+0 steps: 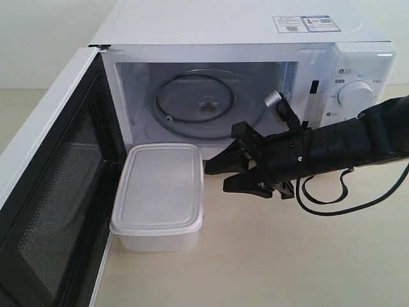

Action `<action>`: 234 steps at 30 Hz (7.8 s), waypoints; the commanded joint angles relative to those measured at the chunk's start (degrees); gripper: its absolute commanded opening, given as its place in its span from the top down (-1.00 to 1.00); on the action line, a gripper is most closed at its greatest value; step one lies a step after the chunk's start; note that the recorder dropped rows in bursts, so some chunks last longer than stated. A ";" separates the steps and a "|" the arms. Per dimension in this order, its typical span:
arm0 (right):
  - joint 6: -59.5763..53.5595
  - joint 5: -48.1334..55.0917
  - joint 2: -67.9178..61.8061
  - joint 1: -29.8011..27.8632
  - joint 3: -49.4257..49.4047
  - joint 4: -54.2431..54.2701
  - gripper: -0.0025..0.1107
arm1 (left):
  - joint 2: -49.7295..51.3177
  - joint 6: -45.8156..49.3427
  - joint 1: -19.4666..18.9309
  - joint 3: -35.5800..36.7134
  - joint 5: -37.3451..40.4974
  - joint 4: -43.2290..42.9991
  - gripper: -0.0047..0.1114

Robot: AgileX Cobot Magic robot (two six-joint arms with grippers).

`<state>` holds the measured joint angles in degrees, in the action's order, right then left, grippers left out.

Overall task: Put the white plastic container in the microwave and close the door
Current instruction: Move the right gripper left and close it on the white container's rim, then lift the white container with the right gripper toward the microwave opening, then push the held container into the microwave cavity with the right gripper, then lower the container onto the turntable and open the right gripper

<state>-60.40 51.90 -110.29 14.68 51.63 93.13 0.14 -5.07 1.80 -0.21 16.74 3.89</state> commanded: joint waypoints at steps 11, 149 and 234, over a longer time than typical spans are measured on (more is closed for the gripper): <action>0.38 -6.54 -5.68 4.83 6.85 0.60 0.01 | -0.14 -0.47 0.10 0.21 -0.04 -0.10 0.84; 113.36 -90.30 16.21 36.76 -16.07 -45.87 0.96 | -0.14 -0.47 0.10 0.21 -0.04 -0.10 0.84; 75.42 -62.00 13.18 25.31 -3.34 -77.50 0.04 | -0.14 -0.47 0.10 0.21 -0.04 -0.10 0.84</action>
<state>21.29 -9.09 -98.07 39.95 50.81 17.31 0.14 -5.07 1.80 -0.21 16.74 3.89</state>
